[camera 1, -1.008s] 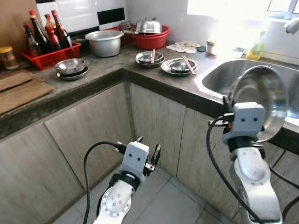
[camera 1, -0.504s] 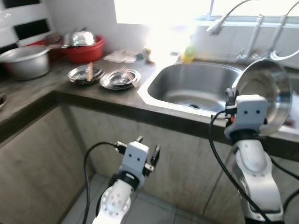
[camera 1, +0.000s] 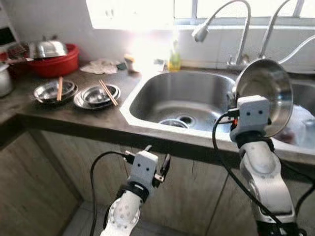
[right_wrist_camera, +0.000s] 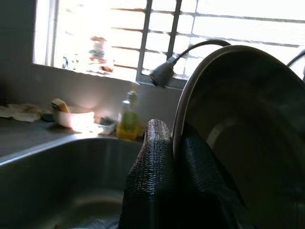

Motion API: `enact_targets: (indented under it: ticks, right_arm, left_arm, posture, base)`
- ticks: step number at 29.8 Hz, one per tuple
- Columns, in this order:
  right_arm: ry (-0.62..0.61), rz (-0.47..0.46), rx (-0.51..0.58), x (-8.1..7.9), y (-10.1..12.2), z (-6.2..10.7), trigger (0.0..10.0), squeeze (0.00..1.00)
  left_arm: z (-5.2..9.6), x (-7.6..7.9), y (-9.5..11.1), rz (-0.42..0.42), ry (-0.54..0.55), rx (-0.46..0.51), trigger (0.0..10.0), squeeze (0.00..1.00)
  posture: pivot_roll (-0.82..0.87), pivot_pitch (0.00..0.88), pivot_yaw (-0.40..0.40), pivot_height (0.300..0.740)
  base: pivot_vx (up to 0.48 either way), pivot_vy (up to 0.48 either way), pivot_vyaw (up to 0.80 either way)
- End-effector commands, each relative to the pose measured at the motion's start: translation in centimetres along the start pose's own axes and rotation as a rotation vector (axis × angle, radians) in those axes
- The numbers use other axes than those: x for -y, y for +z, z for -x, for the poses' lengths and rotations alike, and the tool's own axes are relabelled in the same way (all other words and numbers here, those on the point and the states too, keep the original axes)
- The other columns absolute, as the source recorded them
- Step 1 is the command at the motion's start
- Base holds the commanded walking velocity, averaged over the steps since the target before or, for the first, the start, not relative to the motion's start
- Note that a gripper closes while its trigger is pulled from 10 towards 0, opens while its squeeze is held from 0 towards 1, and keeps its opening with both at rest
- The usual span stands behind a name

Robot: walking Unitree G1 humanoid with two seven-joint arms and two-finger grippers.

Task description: Kitchen organization

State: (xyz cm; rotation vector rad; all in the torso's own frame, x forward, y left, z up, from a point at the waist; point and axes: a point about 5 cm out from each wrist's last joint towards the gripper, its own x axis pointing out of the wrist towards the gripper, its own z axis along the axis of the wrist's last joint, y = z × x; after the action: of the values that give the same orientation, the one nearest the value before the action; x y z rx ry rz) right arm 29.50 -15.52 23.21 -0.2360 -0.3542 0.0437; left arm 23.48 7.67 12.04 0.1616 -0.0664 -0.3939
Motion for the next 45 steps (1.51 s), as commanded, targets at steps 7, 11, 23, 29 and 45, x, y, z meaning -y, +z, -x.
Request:
enact_targets:
  ticks: [7, 11, 23, 29, 45]
  right_arm:
    - [0.215, 0.076, -0.003, -2.5, 0.2, -1.8, 0.0, 0.00]
    - [0.230, 0.046, -0.033, -2.6, 0.0, -2.2, 0.0, 0.00]
    - [0.283, 0.057, -0.323, -1.3, -3.6, -4.1, 10.0, 0.00]
    - [0.292, 0.086, -0.464, -0.2, -5.7, -4.8, 10.0, 0.00]
    - [0.286, 0.070, -0.754, 1.4, -10.1, -5.6, 10.0, 0.00]
  left_arm:
    - [0.2, -0.4, -0.1, -0.009, 0.020, -0.006, 10.0, 0.00]
    - [0.2, -0.4, -0.1, -0.007, 0.023, -0.008, 10.0, 0.00]
    - [0.4, -0.1, -0.3, 0.008, 0.014, -0.029, 10.0, 0.00]
    - [0.7, 0.1, -0.1, 0.011, 0.011, -0.027, 10.0, 0.00]
    - [2.6, 0.9, 0.9, 0.039, -0.003, -0.038, 10.0, 0.00]
  posture:
    - [0.09, 0.000, -0.022, 0.740]
    - [0.09, 0.000, -0.023, 0.740]
    - [0.09, 0.007, -0.032, 0.740]
    - [0.10, 0.025, -0.038, 0.740]
    - [0.13, 0.113, -0.057, 0.740]
  base:
    - [0.357, 0.000, 0.34]
    - [0.350, 0.000, 0.20]
    - [0.140, 0.000, 0.00]
    - [0.000, 0.000, 0.00]
    - [0.000, 0.000, 0.00]
